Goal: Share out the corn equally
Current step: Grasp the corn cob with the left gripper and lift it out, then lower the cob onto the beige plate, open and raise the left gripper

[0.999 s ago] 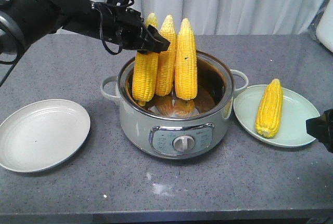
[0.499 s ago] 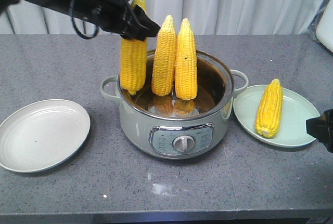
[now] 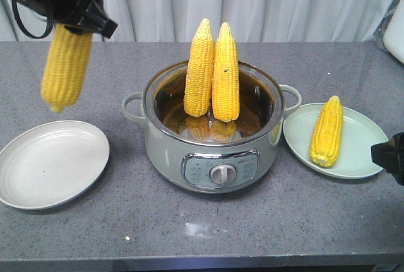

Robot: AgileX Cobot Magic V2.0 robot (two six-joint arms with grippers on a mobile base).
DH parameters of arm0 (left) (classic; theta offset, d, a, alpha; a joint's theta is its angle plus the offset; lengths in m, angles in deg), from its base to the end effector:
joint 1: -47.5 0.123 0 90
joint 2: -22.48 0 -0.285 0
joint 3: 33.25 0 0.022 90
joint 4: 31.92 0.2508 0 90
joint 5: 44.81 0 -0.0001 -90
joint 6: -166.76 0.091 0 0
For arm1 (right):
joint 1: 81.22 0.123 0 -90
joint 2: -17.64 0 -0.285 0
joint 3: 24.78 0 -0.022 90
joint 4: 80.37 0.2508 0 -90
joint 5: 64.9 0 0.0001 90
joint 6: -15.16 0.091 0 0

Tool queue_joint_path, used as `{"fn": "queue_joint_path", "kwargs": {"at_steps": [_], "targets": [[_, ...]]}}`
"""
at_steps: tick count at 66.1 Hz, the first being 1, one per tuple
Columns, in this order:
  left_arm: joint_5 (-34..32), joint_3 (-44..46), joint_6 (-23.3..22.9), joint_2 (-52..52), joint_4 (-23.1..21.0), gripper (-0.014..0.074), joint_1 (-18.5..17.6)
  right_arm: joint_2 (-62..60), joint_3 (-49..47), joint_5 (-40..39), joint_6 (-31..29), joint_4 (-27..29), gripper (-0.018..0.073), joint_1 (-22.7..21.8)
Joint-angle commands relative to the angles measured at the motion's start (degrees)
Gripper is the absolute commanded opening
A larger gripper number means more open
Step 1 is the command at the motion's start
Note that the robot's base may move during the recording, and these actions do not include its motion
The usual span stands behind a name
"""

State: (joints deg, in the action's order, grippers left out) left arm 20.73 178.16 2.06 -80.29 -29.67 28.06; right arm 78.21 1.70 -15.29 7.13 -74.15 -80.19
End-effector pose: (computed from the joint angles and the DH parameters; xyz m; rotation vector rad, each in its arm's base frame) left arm 0.3365 -0.1153 0.4355 0.7155 2.2788 0.0163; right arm 0.1715 0.0106 0.3403 -0.1434 2.3756 0.0738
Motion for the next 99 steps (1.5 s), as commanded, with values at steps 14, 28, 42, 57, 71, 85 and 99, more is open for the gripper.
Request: {"fn": "queue_joint_path", "kwargs": {"at_steps": [14,28,42,57,71,85,99], "targets": [[6.5,1.7,-11.5,-3.4,11.7,0.0202,1.0,-0.6,-1.4,-3.0,-0.6,0.4,0.058,-0.2],[6.5,1.5,-15.3,-6.2,9.2,0.0204,5.1,-0.6,-1.4,-3.0,-0.6,0.4,0.058,-0.2],[6.5,-6.0,-15.3,-6.3,3.8,0.0222,8.8,-0.6,-1.4,-3.0,-0.6,0.4,0.058,-0.2],[5.7,-13.1,-15.3,-7.8,3.2,0.0254,10.7,-0.6,-1.4,-2.9,-0.6,0.4,0.058,-0.2],[3.0,-13.8,-17.2,-10.8,3.0,0.0256,10.7,-0.6,-1.4,-2.9,-0.6,0.4,0.058,-0.2],[2.4,-13.8,-17.5,-12.7,3.0,0.0351,10.7,-0.6,-1.4,-2.9,-0.6,0.4,0.058,-0.2],[2.1,-13.8,-17.5,-12.7,3.0,0.0518,10.7,-0.6,-1.4,-2.9,-0.6,0.4,0.058,-0.2]]}}
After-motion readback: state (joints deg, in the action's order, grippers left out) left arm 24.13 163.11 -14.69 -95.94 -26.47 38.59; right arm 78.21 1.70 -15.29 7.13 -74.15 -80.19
